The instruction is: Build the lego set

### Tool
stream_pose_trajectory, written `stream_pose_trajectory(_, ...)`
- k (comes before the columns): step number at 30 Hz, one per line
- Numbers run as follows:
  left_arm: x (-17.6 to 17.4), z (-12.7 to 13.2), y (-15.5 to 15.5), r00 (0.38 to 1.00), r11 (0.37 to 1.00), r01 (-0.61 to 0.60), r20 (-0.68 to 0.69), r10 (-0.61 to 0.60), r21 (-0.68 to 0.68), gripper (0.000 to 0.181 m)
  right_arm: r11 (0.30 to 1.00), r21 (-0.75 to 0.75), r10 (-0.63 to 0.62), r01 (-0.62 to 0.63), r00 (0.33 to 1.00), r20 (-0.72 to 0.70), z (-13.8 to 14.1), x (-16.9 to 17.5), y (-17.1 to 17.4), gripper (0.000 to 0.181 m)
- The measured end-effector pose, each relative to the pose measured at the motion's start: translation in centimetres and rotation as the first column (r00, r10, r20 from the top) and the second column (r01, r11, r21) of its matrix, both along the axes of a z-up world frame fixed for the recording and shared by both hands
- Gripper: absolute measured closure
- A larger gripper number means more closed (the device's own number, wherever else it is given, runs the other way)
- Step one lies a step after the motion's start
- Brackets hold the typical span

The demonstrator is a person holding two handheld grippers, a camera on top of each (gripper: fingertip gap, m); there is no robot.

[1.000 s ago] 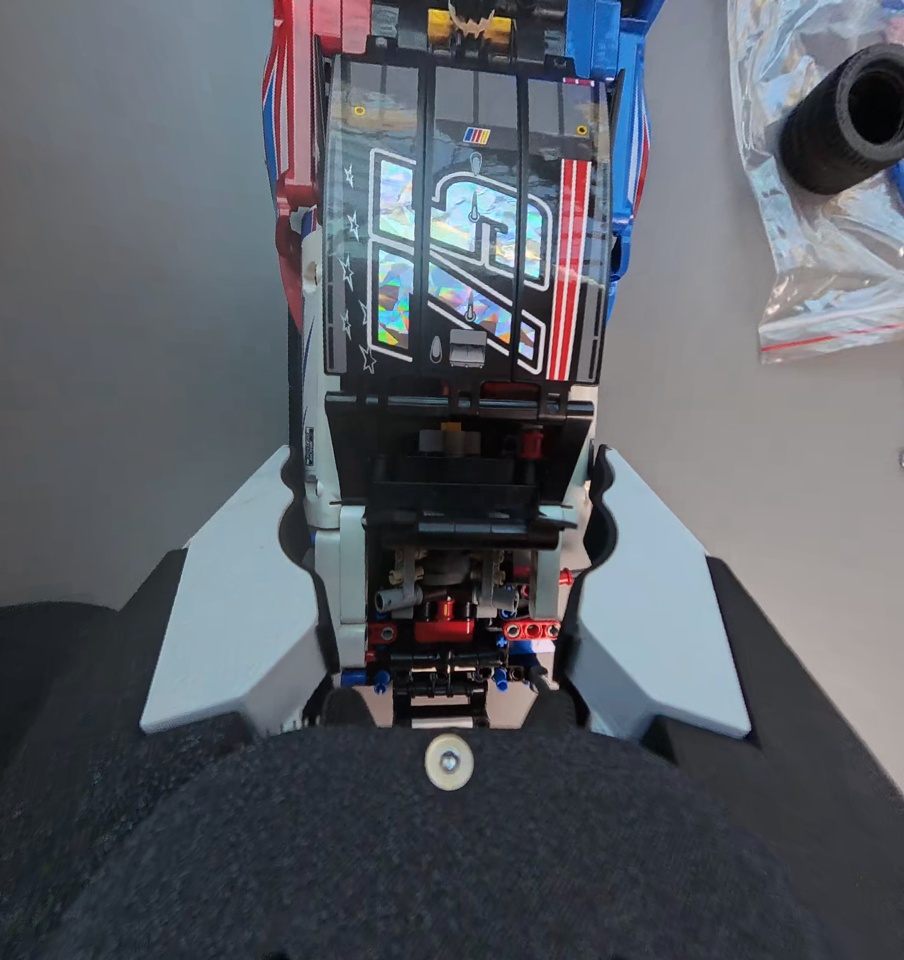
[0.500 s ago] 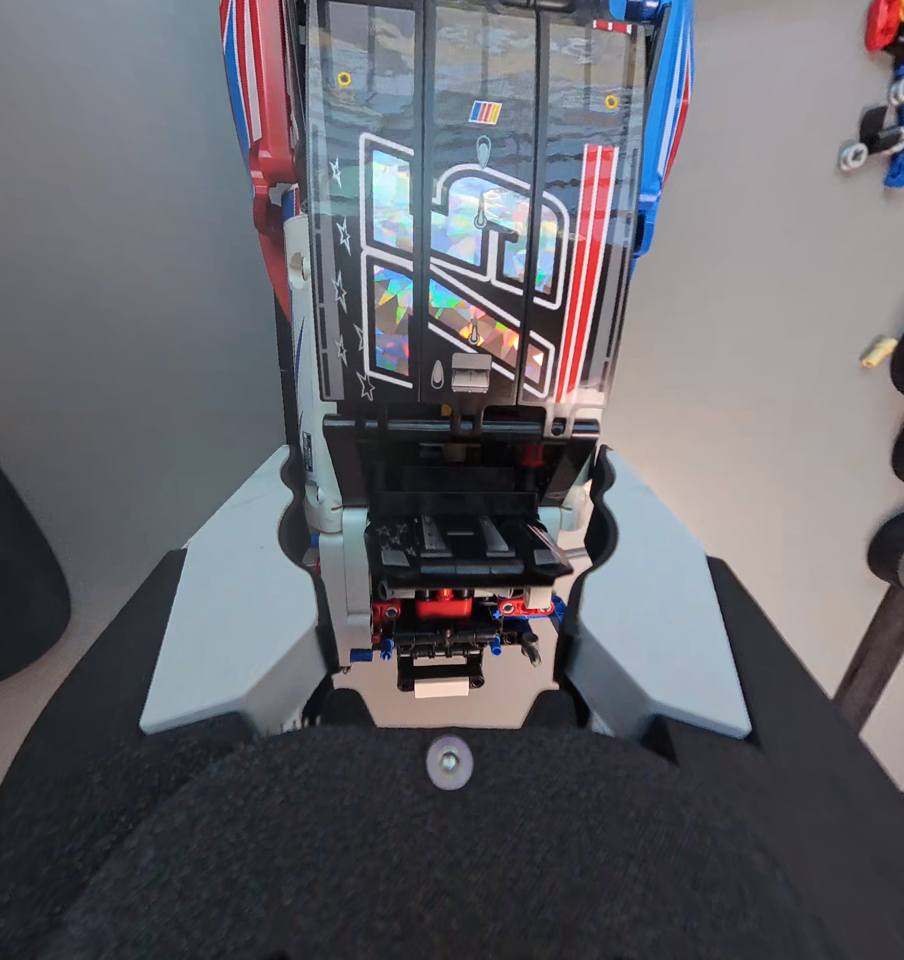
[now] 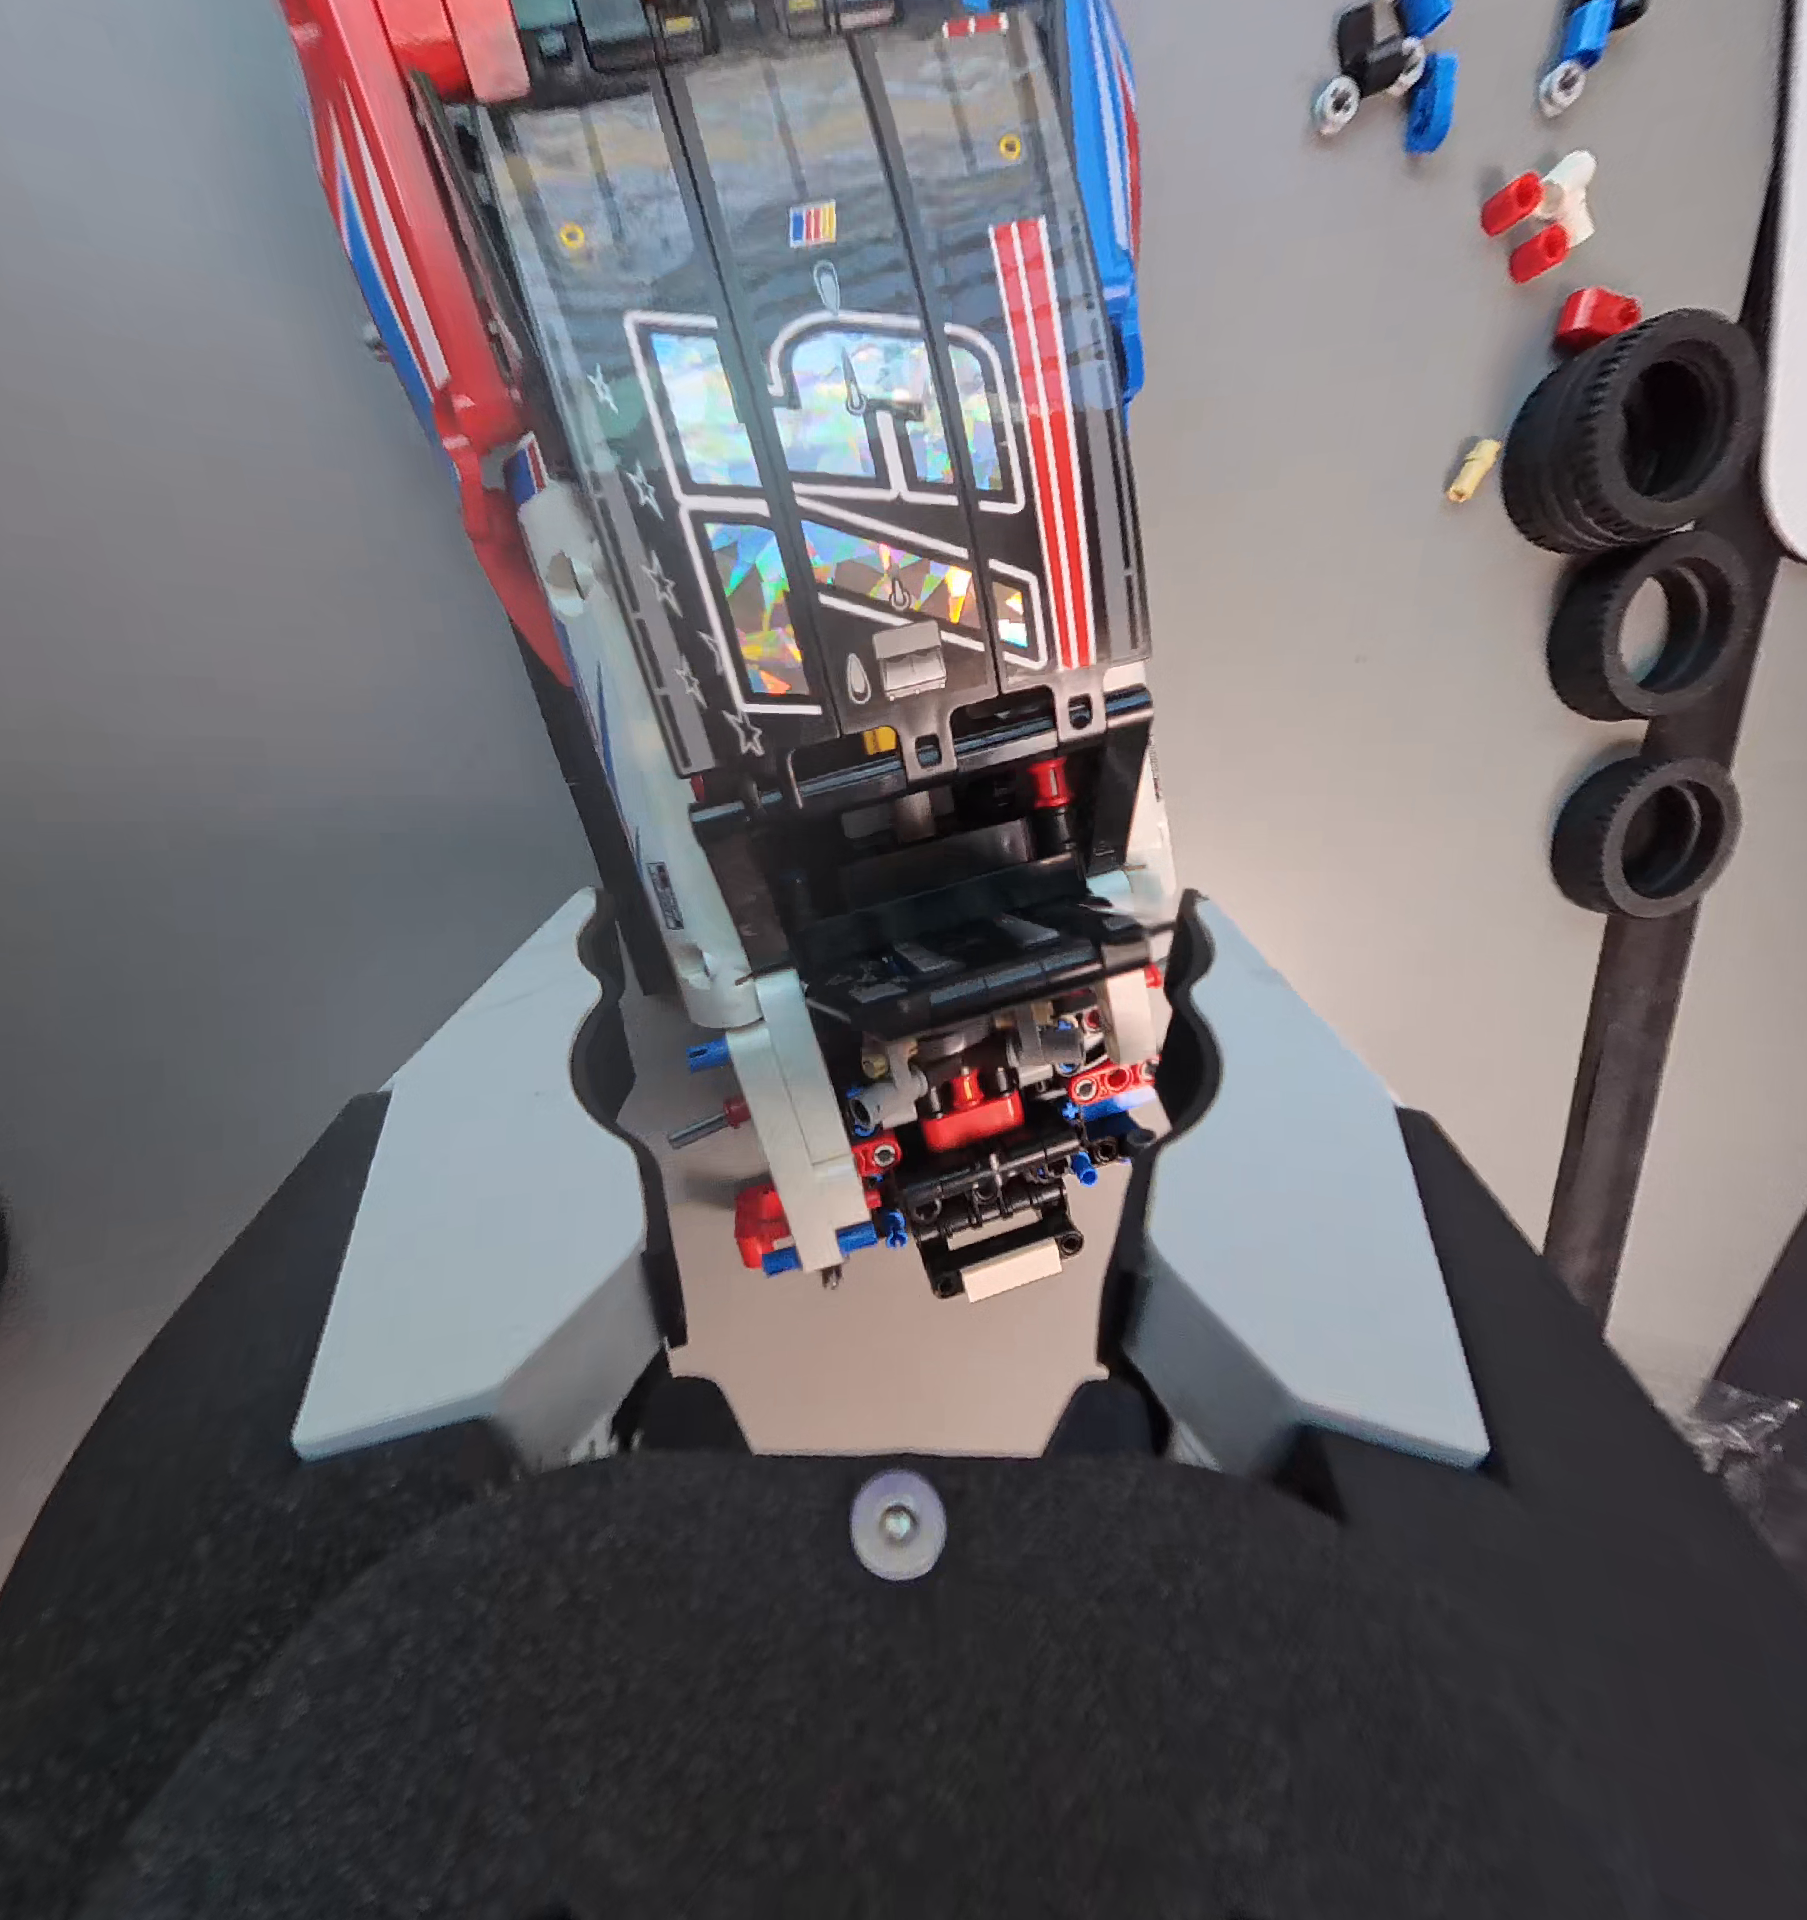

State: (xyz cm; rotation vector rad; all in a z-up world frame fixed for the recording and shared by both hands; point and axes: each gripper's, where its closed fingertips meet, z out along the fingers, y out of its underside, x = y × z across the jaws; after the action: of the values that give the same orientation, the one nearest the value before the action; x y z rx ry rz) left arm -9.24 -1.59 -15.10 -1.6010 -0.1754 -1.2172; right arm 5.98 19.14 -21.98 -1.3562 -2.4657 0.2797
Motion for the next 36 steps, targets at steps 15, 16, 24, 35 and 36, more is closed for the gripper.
stream_pose_trajectory(15,1.7,-0.4,-0.4,0.985,0.992,0.114,0.133,-0.106,-0.052,0.176,0.993,-0.013,0.081,-0.118,0.755,-0.650,8.6,-6.6,-16.3,0.123)
stream_pose_trajectory(16,2.0,-0.4,-0.5,0.983,0.990,0.130,0.140,-0.123,-0.049,0.176,0.990,-0.009,0.100,-0.141,0.743,-0.661,8.4,-7.0,-17.4,0.123)
stream_pose_trajectory(24,4.4,-0.1,-1.4,0.954,0.968,0.251,0.177,-0.241,-0.032,0.176,0.970,0.014,0.188,-0.241,0.716,-0.672,6.4,-9.5,-20.5,0.127)
stream_pose_trajectory(35,4.7,0.4,-1.6,0.956,0.967,0.256,0.145,-0.254,0.002,0.166,0.958,-0.130,0.086,-0.257,0.687,-0.721,6.7,-9.4,-21.1,0.148)
stream_pose_trajectory(36,4.5,0.5,-1.6,0.964,0.970,0.241,0.108,-0.241,0.016,0.160,0.956,-0.153,0.063,-0.249,0.688,-0.723,6.7,-9.4,-21.0,0.148)
